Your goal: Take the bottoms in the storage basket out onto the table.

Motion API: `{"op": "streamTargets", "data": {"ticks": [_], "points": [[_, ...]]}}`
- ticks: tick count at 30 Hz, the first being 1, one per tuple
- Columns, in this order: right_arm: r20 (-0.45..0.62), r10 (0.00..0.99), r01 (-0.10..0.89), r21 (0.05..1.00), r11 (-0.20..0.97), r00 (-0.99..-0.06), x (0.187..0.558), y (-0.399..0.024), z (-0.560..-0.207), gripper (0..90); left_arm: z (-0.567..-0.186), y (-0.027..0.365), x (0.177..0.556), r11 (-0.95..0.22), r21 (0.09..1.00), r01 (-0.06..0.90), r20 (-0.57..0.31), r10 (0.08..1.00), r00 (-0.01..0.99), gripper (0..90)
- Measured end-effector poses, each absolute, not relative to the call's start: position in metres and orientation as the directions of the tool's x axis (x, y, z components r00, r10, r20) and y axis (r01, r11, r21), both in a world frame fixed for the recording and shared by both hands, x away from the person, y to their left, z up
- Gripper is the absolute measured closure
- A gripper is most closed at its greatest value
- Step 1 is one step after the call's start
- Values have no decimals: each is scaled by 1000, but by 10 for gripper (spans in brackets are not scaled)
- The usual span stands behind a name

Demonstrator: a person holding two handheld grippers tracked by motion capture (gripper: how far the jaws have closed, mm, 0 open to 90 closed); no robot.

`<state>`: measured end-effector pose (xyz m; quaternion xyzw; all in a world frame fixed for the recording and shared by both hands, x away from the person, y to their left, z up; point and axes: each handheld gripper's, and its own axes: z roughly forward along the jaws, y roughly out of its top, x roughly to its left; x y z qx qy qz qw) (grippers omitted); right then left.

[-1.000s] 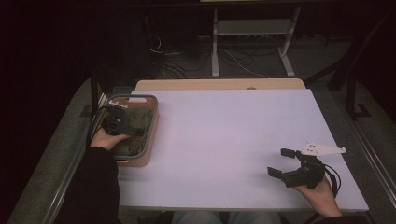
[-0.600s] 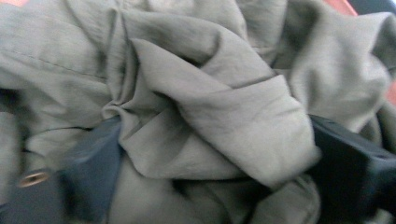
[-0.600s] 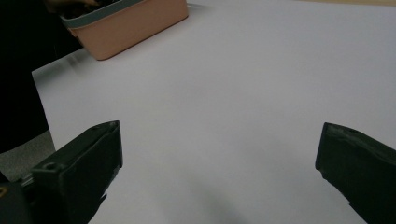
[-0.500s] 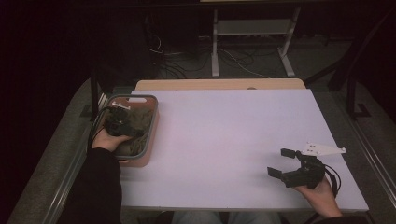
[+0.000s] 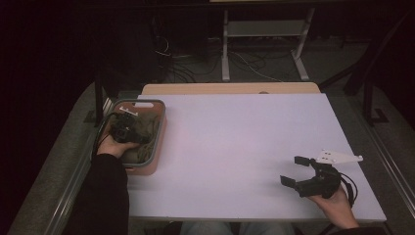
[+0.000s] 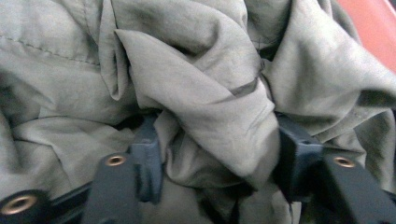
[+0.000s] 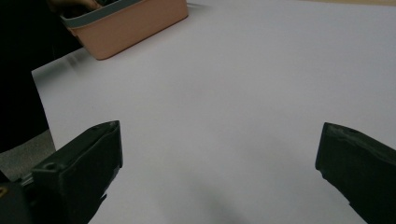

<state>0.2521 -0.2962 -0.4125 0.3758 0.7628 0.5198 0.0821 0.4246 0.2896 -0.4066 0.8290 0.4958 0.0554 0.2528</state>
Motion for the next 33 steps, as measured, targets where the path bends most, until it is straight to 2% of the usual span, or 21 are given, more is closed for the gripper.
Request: {"op": "streamTargets", "data": {"ticks": [8,13,23,33], "points": [[264,660,489,854,179,-703,252,-297,-412,3,-405,291,425,-365,458,810,-164,861,481,629],[264,661,490,853,180,-702,252,-297,-413,3,-403,293,425,-340,460,820,-175,871,459,681],[265,662,487,856,174,-701,253,-297,-413,3,-388,295,422,-322,474,819,-195,870,454,719],[265,663,487,856,172,-700,253,-297,-413,3,-360,310,412,-258,531,807,-266,853,448,725]]}}
